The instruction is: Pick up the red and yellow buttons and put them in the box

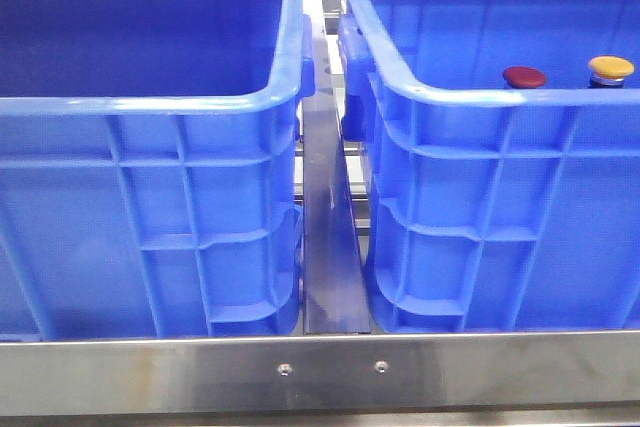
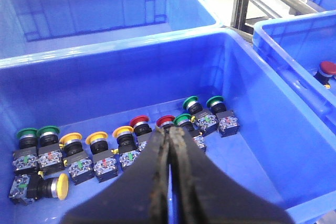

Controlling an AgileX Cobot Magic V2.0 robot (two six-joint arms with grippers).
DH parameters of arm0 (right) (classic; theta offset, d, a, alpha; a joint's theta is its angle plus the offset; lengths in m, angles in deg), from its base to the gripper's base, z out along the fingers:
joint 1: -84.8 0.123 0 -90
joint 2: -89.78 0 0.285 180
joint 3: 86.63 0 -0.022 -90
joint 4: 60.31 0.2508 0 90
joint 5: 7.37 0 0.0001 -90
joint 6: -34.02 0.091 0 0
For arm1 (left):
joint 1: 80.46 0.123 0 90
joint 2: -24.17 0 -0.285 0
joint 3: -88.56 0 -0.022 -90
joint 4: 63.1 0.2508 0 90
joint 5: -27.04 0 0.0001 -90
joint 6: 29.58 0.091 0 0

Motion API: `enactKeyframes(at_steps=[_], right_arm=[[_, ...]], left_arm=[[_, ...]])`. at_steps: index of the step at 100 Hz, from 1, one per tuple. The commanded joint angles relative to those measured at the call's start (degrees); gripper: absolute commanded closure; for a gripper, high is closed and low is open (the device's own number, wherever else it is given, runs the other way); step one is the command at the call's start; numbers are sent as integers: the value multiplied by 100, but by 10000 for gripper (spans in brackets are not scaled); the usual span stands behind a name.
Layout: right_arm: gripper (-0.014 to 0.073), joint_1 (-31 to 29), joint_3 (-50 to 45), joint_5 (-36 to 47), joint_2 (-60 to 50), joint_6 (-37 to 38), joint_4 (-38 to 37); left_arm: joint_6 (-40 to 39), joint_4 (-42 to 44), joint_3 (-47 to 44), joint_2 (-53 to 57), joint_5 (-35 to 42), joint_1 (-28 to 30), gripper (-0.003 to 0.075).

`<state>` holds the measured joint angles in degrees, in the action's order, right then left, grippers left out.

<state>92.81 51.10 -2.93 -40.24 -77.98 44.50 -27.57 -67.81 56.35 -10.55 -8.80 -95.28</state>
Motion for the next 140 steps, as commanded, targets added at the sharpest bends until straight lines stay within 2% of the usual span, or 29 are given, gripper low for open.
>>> enactKeyframes(at_steps=[1, 16, 23, 30, 47, 58, 140], right_arm=[[85, 16, -145, -89, -555, 27, 513], [89, 16, -428, -93, -1306, 27, 513], [131, 16, -496, -93, -1536, 27, 513], [219, 16, -514, -93, -1665, 27, 513], [526, 16, -514, -125, -1692, 27, 513], [688, 16, -514, -161, -1692, 27, 513], [681, 16, -514, -230, -1692, 27, 513]], left_arm=[[-33, -67, 139, -36, 426, 19, 739], [-33, -67, 139, -36, 426, 19, 739], [-33, -67, 139, -36, 426, 19, 739], [-33, -67, 139, -36, 426, 19, 739], [-33, -67, 139, -36, 426, 19, 739], [-33, -67, 139, -36, 426, 19, 739], [-33, -67, 139, -36, 426, 19, 739]])
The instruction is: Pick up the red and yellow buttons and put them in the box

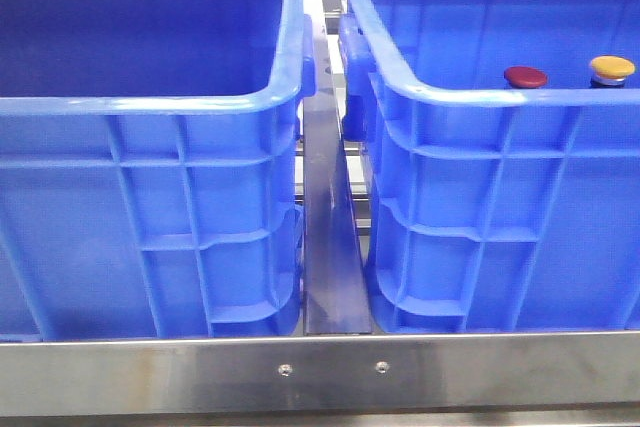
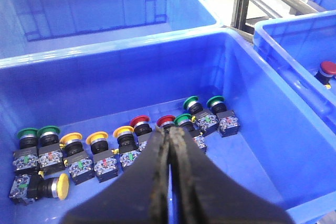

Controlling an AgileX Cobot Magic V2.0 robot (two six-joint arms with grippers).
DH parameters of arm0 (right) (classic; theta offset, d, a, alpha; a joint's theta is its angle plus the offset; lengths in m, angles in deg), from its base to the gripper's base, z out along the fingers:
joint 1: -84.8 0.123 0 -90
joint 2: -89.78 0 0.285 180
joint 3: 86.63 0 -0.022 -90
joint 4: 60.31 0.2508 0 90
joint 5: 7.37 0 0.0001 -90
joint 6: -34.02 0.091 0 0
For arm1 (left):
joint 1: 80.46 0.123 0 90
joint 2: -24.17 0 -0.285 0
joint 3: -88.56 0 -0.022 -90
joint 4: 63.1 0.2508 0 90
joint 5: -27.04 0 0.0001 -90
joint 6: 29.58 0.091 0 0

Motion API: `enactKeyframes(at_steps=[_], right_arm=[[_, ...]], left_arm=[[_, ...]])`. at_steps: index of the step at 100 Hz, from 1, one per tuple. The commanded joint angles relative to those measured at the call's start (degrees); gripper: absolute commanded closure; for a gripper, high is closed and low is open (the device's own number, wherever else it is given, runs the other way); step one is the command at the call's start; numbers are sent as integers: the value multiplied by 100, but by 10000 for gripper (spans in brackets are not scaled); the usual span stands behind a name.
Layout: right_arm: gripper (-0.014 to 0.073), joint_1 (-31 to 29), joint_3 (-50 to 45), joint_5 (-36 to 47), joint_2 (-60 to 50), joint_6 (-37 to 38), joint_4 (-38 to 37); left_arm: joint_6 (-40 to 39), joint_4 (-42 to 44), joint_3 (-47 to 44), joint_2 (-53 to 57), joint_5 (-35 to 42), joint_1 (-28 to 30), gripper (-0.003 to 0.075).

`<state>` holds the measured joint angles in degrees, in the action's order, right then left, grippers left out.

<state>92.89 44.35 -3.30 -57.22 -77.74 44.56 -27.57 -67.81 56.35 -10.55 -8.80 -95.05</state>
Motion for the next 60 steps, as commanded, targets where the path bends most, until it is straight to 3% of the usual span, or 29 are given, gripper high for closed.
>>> enactKeyframes(at_steps=[1, 21, 34, 60], right_arm=[[681, 8, 161, -193, 6, 3, 507], [681, 8, 161, -193, 6, 3, 507], [681, 8, 161, -193, 6, 3, 507], [681, 8, 161, -193, 6, 3, 507]], left_arm=[[-33, -67, 139, -36, 426, -4, 739], [-33, 1, 139, -36, 449, -4, 739], [-33, 538, 72, -21, 621, -4, 739], [-33, 702, -1295, 592, 2343, 417, 739]])
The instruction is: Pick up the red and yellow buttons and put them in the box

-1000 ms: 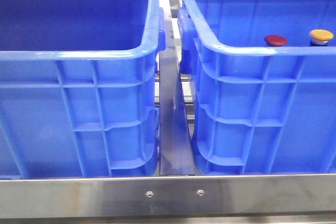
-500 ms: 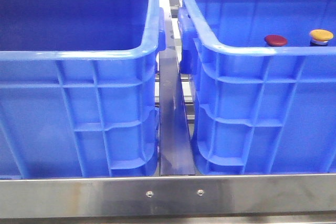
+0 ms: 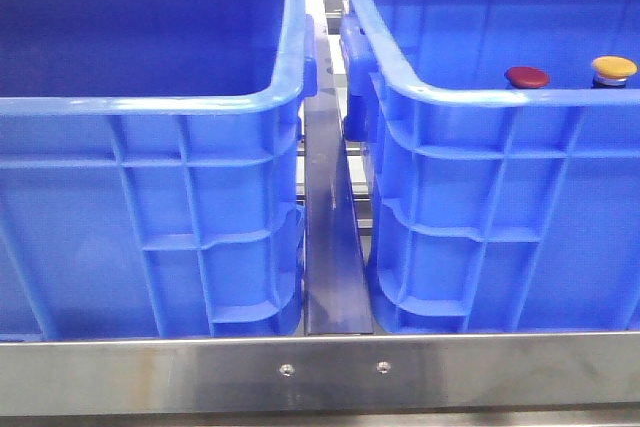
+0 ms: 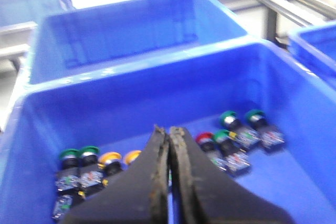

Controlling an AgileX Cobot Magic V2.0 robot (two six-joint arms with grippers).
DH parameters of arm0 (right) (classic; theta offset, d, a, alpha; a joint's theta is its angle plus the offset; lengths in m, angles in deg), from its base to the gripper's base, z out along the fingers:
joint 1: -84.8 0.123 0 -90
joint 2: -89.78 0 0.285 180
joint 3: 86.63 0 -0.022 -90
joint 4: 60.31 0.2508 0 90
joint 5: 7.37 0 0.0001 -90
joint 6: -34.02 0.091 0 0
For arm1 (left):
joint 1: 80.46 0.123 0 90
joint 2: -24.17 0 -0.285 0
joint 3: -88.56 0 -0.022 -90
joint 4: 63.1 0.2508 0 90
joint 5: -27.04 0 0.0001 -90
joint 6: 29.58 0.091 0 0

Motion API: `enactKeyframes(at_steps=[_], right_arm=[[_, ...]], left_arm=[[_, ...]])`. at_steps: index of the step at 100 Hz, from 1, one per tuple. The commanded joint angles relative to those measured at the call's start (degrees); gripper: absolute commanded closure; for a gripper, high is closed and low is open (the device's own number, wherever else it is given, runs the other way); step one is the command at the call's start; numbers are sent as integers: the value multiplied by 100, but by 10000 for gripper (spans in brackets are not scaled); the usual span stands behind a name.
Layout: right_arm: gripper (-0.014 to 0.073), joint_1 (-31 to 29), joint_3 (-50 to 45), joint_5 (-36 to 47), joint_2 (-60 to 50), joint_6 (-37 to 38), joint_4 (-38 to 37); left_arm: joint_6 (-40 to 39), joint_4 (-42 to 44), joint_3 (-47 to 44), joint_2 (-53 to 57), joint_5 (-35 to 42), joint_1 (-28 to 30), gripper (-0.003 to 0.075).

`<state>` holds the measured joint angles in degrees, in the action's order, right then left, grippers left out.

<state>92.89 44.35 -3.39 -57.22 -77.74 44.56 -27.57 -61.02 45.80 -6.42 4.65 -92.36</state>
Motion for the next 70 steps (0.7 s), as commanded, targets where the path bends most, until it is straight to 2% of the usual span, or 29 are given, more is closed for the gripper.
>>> enactKeyframes(at_steps=[1, 13, 36, 70], right_arm=[[681, 8, 161, -184, 6, 3, 507], [681, 8, 161, -184, 6, 3, 507], [681, 8, 161, -184, 6, 3, 507], [681, 8, 161, -184, 6, 3, 507]], left_arm=[[-33, 23, -331, 202, 1073, 179, 739], [-33, 23, -1044, 626, 1455, 446, 739], [-33, 11, -2121, 1590, 1480, 918, 739], [-33, -66, -3165, 2508, 1784, 1054, 739]])
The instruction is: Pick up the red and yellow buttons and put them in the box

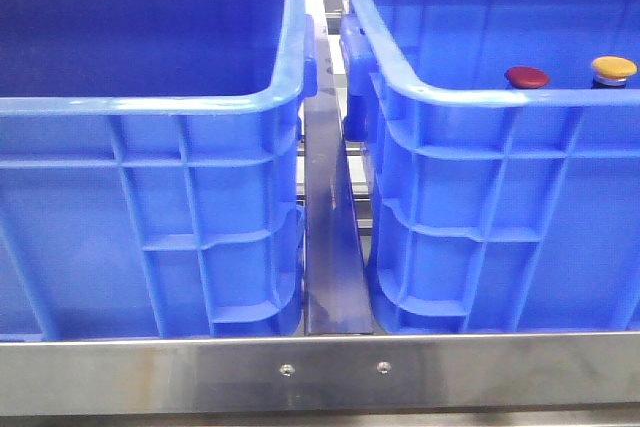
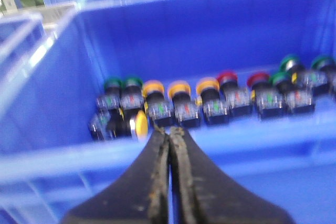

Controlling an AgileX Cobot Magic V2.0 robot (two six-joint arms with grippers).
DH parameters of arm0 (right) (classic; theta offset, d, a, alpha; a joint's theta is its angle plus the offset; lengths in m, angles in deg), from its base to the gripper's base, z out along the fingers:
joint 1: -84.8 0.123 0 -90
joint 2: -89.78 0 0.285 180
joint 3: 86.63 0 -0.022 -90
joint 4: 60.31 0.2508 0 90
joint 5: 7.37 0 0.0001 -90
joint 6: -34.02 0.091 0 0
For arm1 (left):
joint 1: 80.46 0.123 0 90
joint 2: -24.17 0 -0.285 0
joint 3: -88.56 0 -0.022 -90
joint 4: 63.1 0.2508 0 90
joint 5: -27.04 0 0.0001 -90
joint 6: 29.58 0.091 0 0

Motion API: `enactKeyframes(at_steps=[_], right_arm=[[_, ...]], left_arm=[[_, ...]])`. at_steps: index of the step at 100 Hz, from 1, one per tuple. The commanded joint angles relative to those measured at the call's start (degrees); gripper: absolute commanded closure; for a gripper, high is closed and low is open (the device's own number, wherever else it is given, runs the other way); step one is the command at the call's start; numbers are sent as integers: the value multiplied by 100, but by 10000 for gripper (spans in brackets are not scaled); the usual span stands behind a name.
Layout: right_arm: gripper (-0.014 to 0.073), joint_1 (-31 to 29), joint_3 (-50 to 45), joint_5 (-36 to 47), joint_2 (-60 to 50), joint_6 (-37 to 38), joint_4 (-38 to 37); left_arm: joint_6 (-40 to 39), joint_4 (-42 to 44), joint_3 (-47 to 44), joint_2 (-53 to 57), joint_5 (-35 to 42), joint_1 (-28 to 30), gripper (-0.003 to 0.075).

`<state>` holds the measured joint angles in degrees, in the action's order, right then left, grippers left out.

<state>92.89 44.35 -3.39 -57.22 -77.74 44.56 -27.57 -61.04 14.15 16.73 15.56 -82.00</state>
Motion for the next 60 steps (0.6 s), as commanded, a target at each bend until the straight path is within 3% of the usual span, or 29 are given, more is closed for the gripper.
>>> enactKeyframes(at_steps=[1, 27, 60], right_arm=[[681, 8, 161, -184, 6, 3, 507], [681, 8, 161, -184, 6, 3, 507], [681, 8, 161, -184, 6, 3, 507]], left_arm=[[-33, -64, -35, 193, 730, 18, 739], [-33, -73, -531, 193, 1517, 18, 739], [-33, -77, -531, 193, 1490, 18, 739]])
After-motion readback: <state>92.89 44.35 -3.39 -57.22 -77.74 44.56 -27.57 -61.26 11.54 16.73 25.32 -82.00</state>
